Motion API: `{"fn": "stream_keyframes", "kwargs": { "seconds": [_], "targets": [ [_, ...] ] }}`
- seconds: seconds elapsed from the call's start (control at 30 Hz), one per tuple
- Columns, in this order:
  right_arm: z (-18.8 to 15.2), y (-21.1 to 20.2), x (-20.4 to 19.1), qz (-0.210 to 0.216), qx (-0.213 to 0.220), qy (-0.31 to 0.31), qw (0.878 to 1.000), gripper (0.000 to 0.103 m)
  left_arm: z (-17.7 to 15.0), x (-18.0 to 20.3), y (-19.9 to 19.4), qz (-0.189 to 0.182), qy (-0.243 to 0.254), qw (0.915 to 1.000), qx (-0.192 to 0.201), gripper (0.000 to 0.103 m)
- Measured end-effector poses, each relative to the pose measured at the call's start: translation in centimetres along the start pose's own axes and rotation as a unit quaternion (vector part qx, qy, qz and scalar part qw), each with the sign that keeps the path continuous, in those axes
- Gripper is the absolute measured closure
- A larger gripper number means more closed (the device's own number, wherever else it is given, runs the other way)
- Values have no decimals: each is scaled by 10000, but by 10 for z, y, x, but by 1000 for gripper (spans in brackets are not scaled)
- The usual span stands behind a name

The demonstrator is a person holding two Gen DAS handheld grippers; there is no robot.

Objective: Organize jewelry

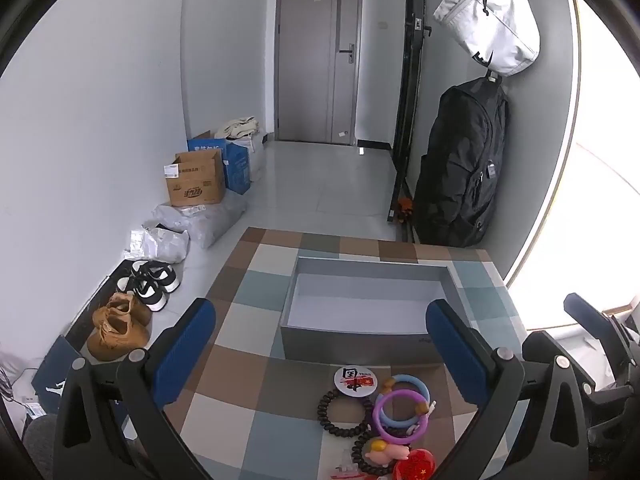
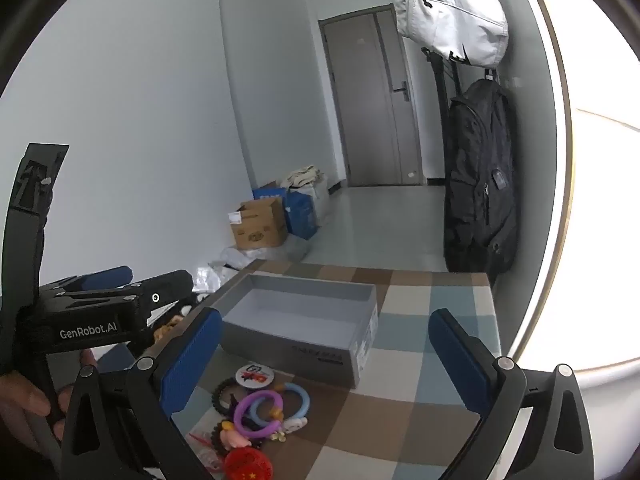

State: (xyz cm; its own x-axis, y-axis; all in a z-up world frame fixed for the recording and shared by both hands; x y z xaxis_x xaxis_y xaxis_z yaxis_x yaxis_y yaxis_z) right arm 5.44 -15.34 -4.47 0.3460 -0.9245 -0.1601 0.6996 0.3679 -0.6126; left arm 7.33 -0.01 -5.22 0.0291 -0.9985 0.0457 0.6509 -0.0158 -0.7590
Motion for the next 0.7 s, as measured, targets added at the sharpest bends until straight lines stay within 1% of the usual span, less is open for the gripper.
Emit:
{"fn": "stream_keyframes", "kwargs": {
  "seconds": [0.13, 0.27, 0.33, 0.7],
  "targets": [
    [1, -1, 0, -8, -10, 2, 10000, 0, 0, 4, 1, -26, 19, 10000, -6, 1],
    [1, -2, 0, -16, 13, 10, 10000, 0, 1, 1, -1, -150, -50, 9999, 17, 1],
    [1, -3, 0, -3, 19, 11, 10000, 0, 0, 1, -1, -102, -29, 9999, -2, 1],
    [-1, -2, 0, 31, 19, 34, 10000, 0, 0, 4, -2, -84, 21, 10000, 43, 1]
  ]
}}
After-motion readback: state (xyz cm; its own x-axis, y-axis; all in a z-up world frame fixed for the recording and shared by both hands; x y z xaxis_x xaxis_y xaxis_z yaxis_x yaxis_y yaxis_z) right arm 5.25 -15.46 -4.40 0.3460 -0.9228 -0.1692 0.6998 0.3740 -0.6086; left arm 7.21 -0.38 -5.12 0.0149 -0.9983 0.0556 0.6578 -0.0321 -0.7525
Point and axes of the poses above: each gripper's, at about its wrist camera, not at the fingertips, and y roughly the way its jaws point, x to its right, z to its top, the point moved 9 cm from there along y, roughly the way its jaws point, and after that the axes turned 14 degrees about -x, right-handed, at the moved point
